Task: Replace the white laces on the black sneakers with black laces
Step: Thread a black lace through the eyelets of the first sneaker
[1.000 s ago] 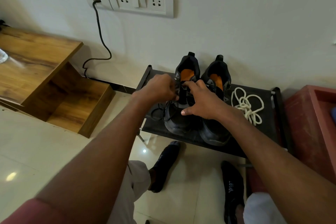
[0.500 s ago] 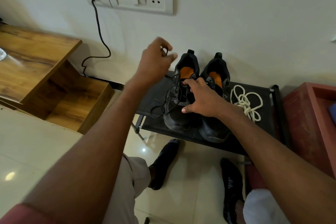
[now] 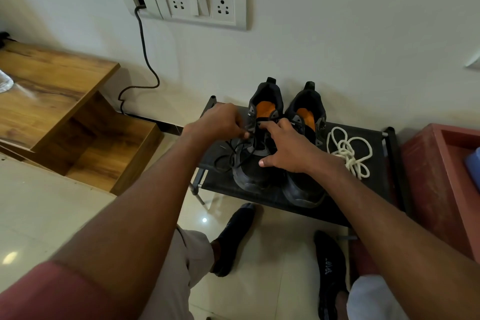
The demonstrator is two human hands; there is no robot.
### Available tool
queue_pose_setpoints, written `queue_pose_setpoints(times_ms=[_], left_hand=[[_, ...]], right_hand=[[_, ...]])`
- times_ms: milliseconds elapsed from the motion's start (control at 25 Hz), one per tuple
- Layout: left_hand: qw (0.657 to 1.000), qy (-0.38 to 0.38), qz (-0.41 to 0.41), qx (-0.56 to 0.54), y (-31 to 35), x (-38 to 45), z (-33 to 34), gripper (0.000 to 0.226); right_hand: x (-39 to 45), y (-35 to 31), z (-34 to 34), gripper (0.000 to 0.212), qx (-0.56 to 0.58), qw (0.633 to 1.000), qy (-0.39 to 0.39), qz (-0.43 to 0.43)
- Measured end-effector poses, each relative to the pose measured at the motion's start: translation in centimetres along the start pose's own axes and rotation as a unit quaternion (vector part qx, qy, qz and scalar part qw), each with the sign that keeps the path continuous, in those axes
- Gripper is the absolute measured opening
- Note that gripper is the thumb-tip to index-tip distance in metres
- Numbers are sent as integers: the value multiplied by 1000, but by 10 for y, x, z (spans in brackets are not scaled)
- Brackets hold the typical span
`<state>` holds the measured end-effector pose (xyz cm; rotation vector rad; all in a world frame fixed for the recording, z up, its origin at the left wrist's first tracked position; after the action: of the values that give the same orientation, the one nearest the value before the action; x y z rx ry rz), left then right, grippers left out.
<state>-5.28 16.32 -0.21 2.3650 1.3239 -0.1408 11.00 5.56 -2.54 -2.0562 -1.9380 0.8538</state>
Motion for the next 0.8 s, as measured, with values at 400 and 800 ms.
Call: queue_pose_setpoints(times_ms=[400, 800], left_hand=[[994, -88, -63, 18, -22, -9, -18, 49], [997, -6, -78, 25, -30, -7, -31, 37]], right_hand=[[1, -1, 1, 92, -14, 1000, 3, 4], [1, -2, 0, 94, -9, 1000, 0, 14]])
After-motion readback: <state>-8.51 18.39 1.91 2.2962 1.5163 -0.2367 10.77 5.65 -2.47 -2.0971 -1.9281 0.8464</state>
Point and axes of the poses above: each hand's wrist, its own x-axis towards the middle knuckle, its own z-axis out of the palm, y = z × x, the point moved 3 cm from there along x, towards the middle knuckle, and after that the axes turned 4 degrees about x, right-handed, at the moved point
